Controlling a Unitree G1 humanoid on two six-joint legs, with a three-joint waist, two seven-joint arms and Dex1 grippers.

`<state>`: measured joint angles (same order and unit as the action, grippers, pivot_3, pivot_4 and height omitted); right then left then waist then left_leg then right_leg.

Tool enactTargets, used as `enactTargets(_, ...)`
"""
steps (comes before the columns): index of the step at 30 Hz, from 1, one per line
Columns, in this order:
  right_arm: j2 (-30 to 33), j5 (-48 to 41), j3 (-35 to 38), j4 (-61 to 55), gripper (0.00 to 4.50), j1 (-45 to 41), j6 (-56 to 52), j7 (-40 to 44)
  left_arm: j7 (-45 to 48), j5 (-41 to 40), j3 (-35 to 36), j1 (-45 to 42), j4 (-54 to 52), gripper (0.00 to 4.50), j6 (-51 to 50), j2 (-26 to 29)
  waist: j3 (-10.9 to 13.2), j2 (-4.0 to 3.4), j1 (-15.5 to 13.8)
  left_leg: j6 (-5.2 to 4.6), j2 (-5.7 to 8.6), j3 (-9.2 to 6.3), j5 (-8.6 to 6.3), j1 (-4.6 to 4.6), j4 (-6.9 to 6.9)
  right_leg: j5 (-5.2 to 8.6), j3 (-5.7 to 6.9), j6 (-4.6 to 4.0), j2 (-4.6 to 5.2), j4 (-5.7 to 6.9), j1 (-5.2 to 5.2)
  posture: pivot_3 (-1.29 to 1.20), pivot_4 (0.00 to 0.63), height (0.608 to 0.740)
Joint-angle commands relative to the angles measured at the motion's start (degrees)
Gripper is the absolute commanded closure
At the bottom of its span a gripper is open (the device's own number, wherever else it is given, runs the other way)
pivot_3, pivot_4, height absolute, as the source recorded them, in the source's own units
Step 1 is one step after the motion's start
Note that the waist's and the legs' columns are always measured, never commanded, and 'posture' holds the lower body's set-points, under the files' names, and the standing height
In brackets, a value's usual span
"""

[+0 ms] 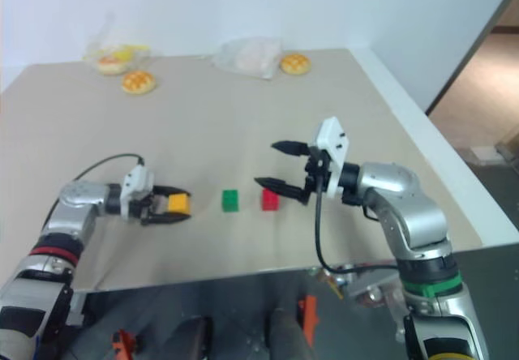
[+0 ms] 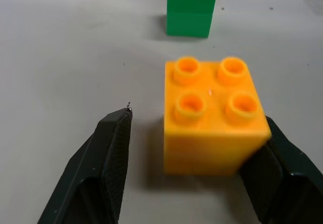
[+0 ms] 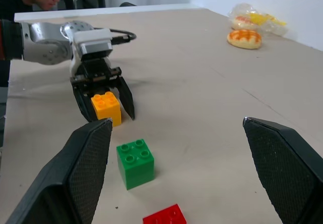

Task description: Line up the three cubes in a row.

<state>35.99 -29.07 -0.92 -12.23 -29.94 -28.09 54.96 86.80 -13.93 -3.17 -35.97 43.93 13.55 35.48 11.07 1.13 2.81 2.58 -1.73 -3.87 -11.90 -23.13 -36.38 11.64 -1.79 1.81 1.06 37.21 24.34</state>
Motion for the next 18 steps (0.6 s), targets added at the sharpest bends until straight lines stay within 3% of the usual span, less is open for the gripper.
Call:
enactTargets(1, 0.73, -0.96, 2.21, -0.74, 0.19, -1.75, 0.9, 0.79, 2.54, -2.95, 2.76, 4.84, -8.65, 1.48, -6.03, 5.4, 0.0, 0.0, 0.05, 0.0, -0.01, 0.0, 0.0, 0.0, 0.02, 0.02, 0.0, -0.02, -0.01, 0.02, 0.04, 0.0, 0.15, 0.74)
enactTargets(4, 0.74, -0.6, 2.31, 0.8, 0.19, -2.96, 1.64, 1.33, 2.62, -4.39, 4.35, 10.53, -15.23, 1.48, -10.27, 9.43, 0.01, -0.01, -0.05, -0.08, -0.05, 0.0, -0.05, 0.0, 0.03, 0.07, 0.0, -0.09, -0.04, 0.05, 0.06, 0.0, 0.15, 0.74)
enactTargets(12, 0.44, 0.38, 1.95, 2.45, 0.19, -3.43, 2.8, 1.56, -5.25, -9.67, 13.56, 22.61, -28.55, 1.48, -19.41, 13.77, 0.01, -0.02, -0.18, -0.08, -0.07, 0.0, -0.05, 0.01, 0.03, 0.22, 0.01, -0.34, -0.01, 0.05, 0.06, 0.0, 0.15, 0.74)
enactTargets(15, 1.84, 1.93, 3.11, 4.23, 0.19, -1.31, 3.55, 0.9, -11.76, -12.33, 18.77, 26.49, -32.61, 1.48, -23.69, 12.79, 0.01, -0.02, -0.22, -0.07, -0.06, 0.02, -0.05, 0.01, 0.03, 0.22, 0.01, -0.33, 0.0, 0.05, 0.06, 0.0, 0.15, 0.74)
enactTargets(18, 4.49, 3.69, 8.24, 7.94, 0.19, 5.33, 4.09, -1.88, -26.65, -17.65, 26.19, 29.77, -41.12, 1.48, -32.69, 7.44, -0.01, 0.02, -0.81, -0.07, -0.03, 0.01, -0.05, -0.01, 0.03, 0.27, 0.04, -0.33, 0.09, 0.02, 0.02, 0.0, 0.15, 0.74)
